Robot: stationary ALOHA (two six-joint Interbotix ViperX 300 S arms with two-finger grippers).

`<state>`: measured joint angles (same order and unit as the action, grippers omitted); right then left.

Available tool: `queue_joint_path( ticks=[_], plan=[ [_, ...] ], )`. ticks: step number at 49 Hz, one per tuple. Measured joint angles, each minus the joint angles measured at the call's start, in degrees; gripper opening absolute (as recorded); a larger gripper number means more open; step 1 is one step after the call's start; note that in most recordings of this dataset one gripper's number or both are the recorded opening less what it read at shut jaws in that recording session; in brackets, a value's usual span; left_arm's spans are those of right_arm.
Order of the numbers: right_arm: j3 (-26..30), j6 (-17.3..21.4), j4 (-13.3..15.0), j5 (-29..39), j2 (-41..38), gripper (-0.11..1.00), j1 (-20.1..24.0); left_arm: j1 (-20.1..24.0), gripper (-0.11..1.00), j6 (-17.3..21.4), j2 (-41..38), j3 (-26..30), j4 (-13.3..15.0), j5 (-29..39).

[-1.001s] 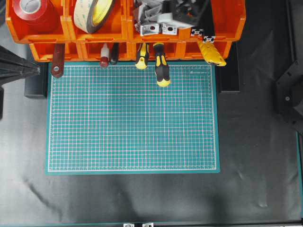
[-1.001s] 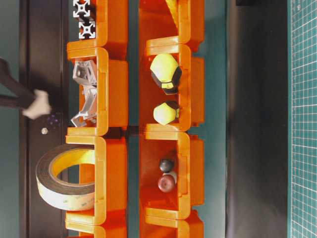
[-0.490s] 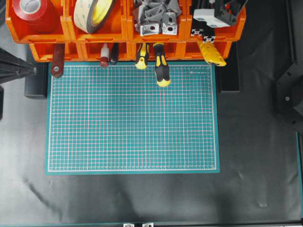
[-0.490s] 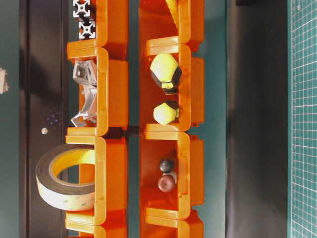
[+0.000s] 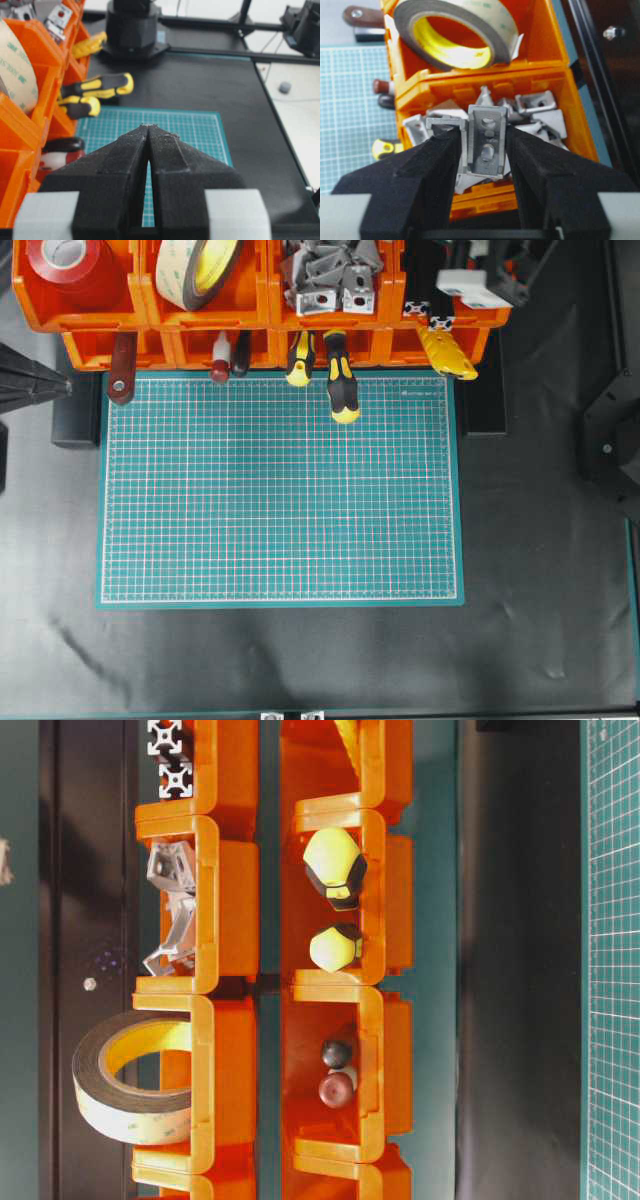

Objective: Pick corner brachets from container rack with right arm.
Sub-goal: 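Lower the right gripper into the bin and close on corner brackets, then lift the held brackets out and carry them over the green mat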

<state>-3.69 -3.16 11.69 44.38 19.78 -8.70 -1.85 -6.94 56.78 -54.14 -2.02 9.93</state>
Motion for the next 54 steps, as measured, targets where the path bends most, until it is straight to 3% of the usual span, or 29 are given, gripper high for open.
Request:
queue_joint_path(
  ticks=[14, 34, 43, 54],
  plan=[
    [-7.6, 4.5, -0.1, -4.7, 5.5, 0.28, 6.9, -1.1, 0.0, -0.1, 0.2, 0.0, 0.0, -1.9],
    [-28.0, 11.1, -0.1, -23.6, 14.2, 0.28, 21.6, -0.9, 0.0, 0.3, 2.6, 0.0, 0.1, -1.0],
    [-33.5, 14.0, -0.1, -30.1, 8.3, 0.28, 24.7, -0.2, 0.0, 0.3, 5.4, -0.1, 0.0, -0.6],
    [-32.8, 14.2, 0.1, -36.8, -5.3, 0.28, 25.3, -1.2, 0.0, 0.0, 5.7, -0.1, 0.0, -0.4]
  ],
)
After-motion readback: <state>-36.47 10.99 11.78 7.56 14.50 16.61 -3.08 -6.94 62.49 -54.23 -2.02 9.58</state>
